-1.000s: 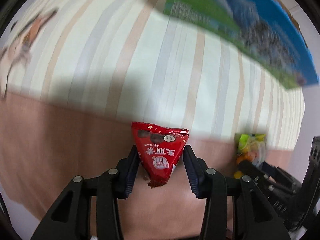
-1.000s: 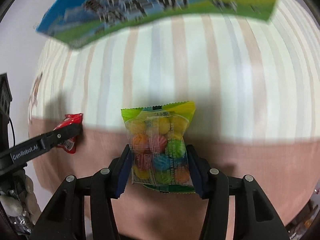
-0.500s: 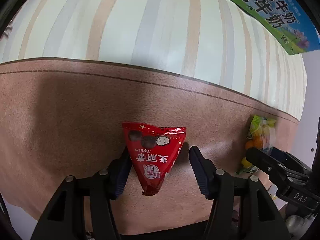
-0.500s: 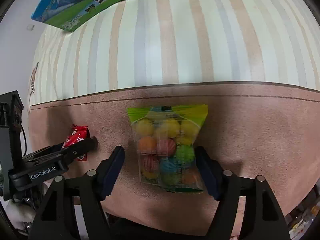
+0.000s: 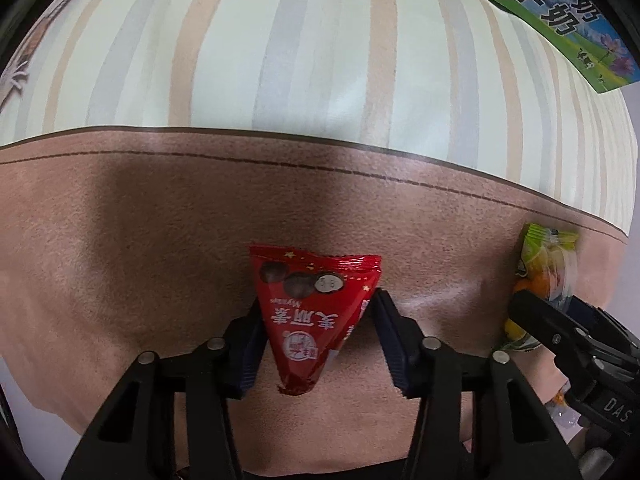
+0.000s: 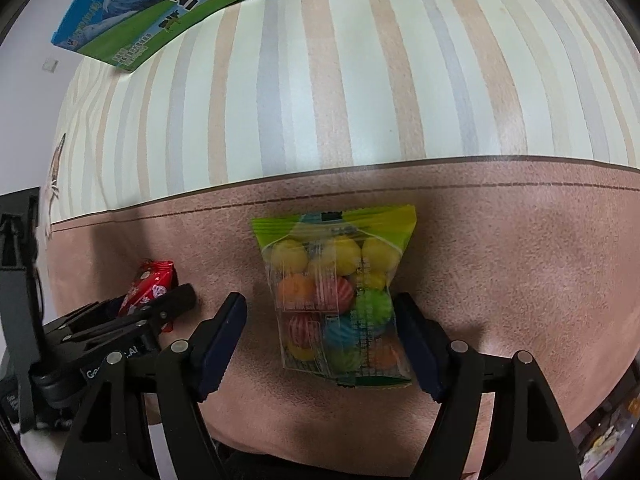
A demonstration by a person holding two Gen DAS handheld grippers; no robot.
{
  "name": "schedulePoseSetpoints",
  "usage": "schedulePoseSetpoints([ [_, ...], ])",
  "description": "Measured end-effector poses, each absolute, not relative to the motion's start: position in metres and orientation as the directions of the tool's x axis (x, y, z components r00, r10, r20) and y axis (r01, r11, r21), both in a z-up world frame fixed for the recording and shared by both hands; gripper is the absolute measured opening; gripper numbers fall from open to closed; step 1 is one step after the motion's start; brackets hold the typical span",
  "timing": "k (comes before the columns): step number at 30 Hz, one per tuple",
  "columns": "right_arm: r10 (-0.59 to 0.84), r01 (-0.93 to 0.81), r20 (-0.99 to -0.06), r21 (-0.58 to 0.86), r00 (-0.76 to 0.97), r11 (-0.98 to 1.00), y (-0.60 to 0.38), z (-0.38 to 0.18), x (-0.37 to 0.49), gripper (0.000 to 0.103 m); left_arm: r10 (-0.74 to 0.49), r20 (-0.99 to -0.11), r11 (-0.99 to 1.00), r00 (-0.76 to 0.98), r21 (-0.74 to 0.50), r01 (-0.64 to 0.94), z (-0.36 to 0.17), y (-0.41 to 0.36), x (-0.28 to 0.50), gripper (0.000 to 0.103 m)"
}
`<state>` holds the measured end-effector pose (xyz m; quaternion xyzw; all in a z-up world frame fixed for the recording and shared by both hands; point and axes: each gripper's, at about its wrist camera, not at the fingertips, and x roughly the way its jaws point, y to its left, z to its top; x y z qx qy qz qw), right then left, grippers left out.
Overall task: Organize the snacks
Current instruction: 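Lift the red packet and gumball bag above the bed, then carry the red packet and gumball bag over the cardboard box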
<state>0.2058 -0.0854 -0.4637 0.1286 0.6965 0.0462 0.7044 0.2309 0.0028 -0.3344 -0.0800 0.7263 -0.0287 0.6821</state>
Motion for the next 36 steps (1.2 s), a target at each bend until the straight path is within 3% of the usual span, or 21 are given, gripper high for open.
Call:
schedulePoseSetpoints([
  [6, 0.144, 0.059, -0.987, 0.149, 0.069, 0.987, -0.068, -0.462, 0.197, 0.057, -0.138, -0.990, 0.987, -0.022, -0.136, -0.082, -0.331, 0.000, 0.227, 0.037],
  [9, 0.145, 0.055, -0.986, 0.150, 0.081, 0.987, -0.069, -0.458, 0.191, 0.054, -0.124, -0.992, 0.990, -0.011, -0.123, -0.073, -0.330, -0.009, 0.213, 0.036],
  [22, 0.237, 0.058, -0.965, 0.244, 0.108, 0.968, -0.080, -0.425, 0.164, 0.051, -0.182, -0.982, 0.981, 0.044, -0.185, -0.061, -0.263, -0.013, 0.180, 0.036],
  [36, 0.329, 0.058, -0.919, 0.349, 0.219, 0.935, -0.119, -0.350, 0.167, 0.051, -0.270, -0.949, 0.962, 0.164, -0.272, 0.010, -0.174, -0.042, 0.201, 0.036],
])
